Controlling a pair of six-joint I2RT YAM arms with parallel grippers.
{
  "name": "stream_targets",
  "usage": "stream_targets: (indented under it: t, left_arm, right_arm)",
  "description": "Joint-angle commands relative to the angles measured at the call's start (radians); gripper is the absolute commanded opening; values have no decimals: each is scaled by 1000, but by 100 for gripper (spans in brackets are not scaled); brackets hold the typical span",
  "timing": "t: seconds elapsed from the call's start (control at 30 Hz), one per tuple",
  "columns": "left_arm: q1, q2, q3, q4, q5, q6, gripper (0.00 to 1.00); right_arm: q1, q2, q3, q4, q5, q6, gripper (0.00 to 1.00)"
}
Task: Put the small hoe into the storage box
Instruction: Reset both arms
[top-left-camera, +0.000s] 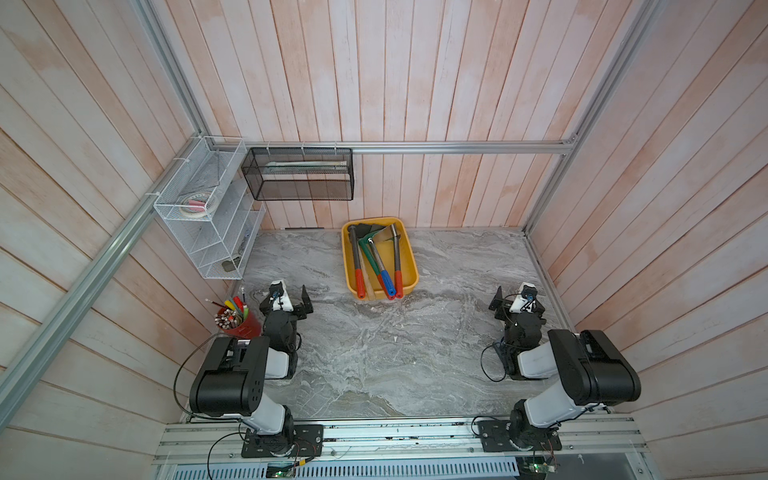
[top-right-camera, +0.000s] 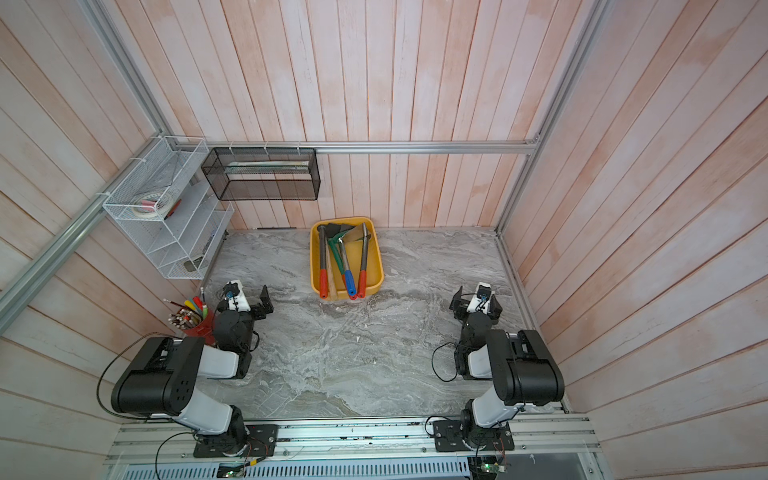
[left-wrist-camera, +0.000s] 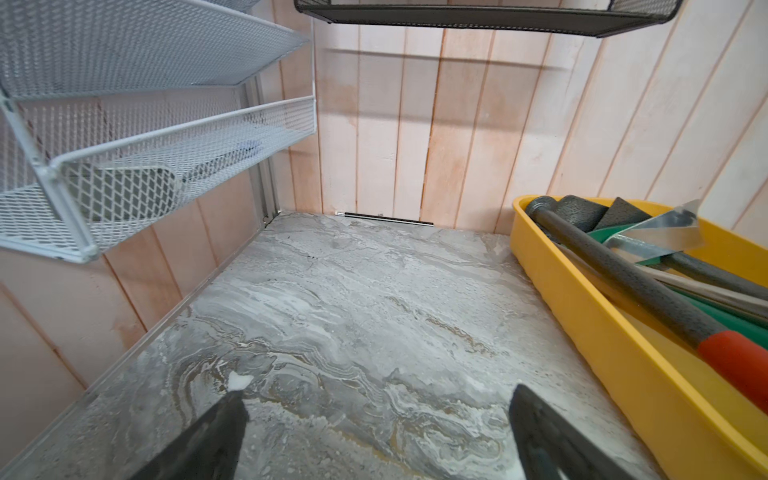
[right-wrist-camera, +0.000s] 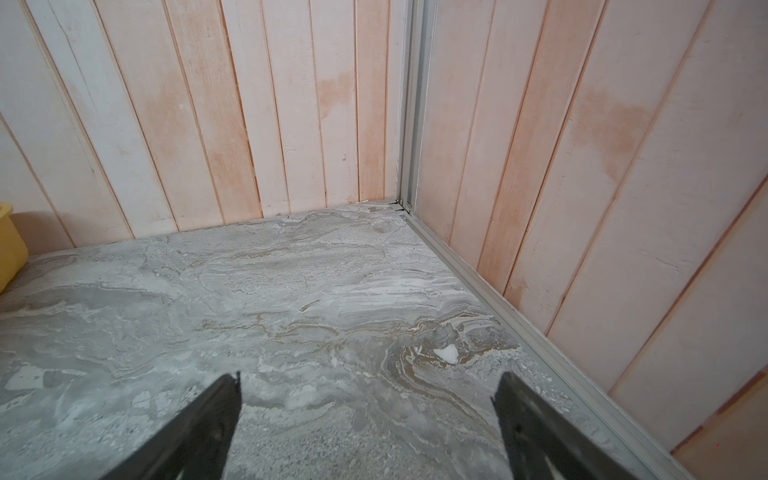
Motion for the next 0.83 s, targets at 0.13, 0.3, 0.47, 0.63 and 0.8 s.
stream_targets:
  t: [0.13,0.3,0.47,0.63,0.8]
  left_arm:
    - [-2,3,-1,5,-13,-9,100]
    - [-2,3,2,-1,-14,-4,100]
    - [-1,4,3,-2,-14,-5,100]
    - [-2,4,2,-1,-14,-4,100]
    - [-2,4,3,-1,-13,-5,100]
  right_arm:
    - [-3,-9,4,-8,-6,10,98]
    - [-2,-6,4,-7,-9,9,98]
    - [-2,-8,3,-7,-8,10,98]
    - [-7,-6,7,-13,-25,14,98]
    - [-17,-9,8,-19,-46,19,98]
